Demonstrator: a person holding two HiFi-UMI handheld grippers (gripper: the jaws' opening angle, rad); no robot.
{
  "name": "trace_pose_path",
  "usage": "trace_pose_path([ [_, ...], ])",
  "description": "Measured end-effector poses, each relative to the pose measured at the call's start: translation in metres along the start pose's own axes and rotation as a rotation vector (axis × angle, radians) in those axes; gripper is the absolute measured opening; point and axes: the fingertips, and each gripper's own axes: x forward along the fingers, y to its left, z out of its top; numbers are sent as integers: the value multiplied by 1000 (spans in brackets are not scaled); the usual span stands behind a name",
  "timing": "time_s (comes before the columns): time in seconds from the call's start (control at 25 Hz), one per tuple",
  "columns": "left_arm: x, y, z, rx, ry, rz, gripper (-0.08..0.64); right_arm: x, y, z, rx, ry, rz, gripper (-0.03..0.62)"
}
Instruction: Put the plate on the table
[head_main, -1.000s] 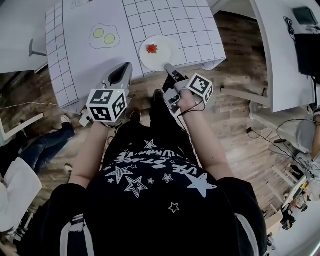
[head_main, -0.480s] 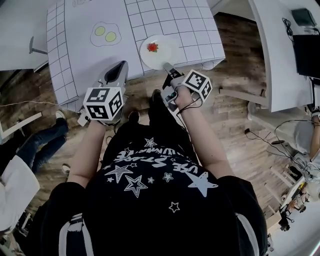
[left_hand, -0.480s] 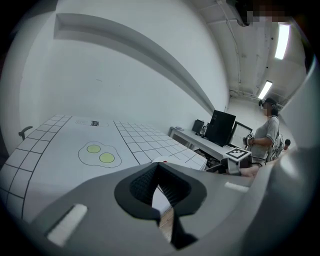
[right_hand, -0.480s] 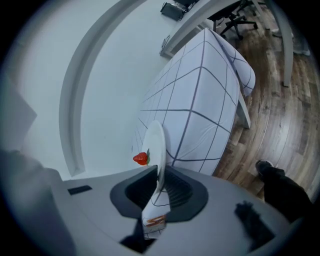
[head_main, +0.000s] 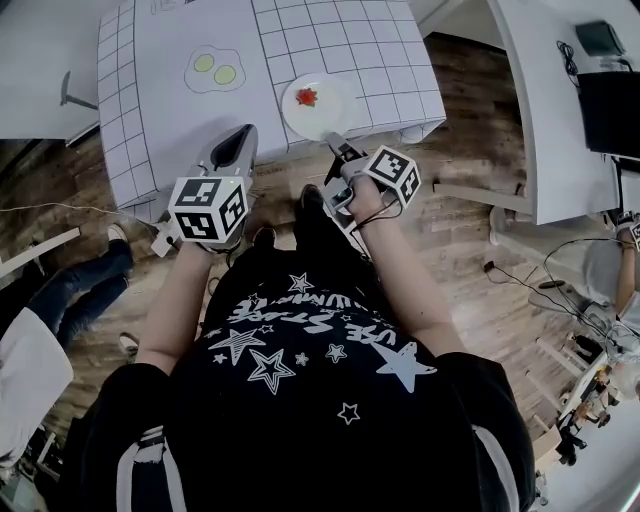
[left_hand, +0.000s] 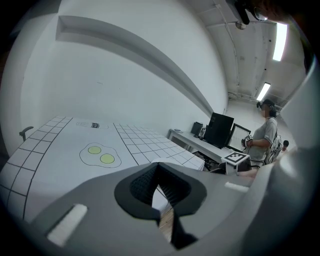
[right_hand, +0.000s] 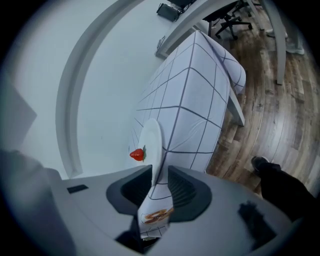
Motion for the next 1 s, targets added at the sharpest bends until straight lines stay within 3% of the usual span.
trace_pose_path([
  [0.24, -12, -1, 3, 11, -26, -24, 8, -21, 13, 17, -94, -117, -9, 103],
  [0.52, -40, -9, 9, 34, -66, -82, 8, -64, 62, 32, -204, -297, 70, 79],
  [0.8, -77, -34, 14, 78, -98, -172, 8, -121, 114, 6, -396, -487, 118, 43],
  [1.0, -101, -52, 18, 126, -114, -248, 8, -140, 131, -35, -581, -511, 102, 38],
])
